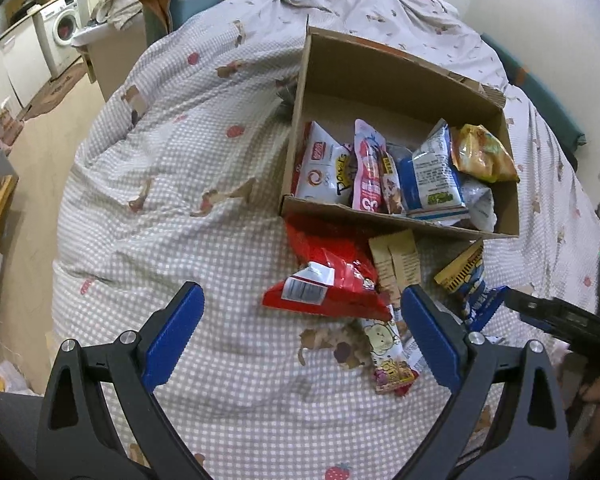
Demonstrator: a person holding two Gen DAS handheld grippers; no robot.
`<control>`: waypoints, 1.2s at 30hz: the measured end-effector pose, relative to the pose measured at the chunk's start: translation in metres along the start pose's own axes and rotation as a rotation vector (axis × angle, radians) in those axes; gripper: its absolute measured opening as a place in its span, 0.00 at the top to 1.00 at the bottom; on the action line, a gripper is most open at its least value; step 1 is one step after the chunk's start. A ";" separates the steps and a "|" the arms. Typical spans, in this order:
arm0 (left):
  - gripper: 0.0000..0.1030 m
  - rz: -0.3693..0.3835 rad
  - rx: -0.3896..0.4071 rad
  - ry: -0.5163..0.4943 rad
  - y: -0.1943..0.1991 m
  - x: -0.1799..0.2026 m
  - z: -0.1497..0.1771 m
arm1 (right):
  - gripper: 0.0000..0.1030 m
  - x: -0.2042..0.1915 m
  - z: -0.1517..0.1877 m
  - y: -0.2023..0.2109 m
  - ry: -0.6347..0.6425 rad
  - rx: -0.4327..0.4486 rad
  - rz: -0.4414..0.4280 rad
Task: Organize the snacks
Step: 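Grasp the blue chip bag with the right tool while the left tool grasps the white cartoon packet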
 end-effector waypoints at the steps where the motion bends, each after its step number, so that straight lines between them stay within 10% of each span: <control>1: 0.05 0.001 -0.002 0.000 0.000 0.000 0.000 | 0.14 0.001 -0.002 -0.006 0.001 -0.012 0.013; 13: 0.05 0.006 -0.030 0.041 -0.005 -0.007 -0.001 | 0.15 -0.014 -0.017 -0.066 0.038 -0.115 0.007; 24: 0.05 -0.006 -0.044 0.023 -0.015 -0.002 0.004 | 0.77 -0.044 -0.009 -0.051 0.176 -0.082 0.009; 36: 0.32 0.042 -0.223 -0.002 -0.060 0.026 0.044 | 0.78 -0.015 0.004 0.010 0.112 0.024 -0.040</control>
Point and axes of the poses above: each gripper's, at about its wrist camera, not at the fingertips, and y roughly against the way its jaws point, x to its right, z to its underside, the point moved 5 cm from there along -y, roughly the way its jaws point, and after that the axes turned 13 degrees about y, right-handed, at the moved point
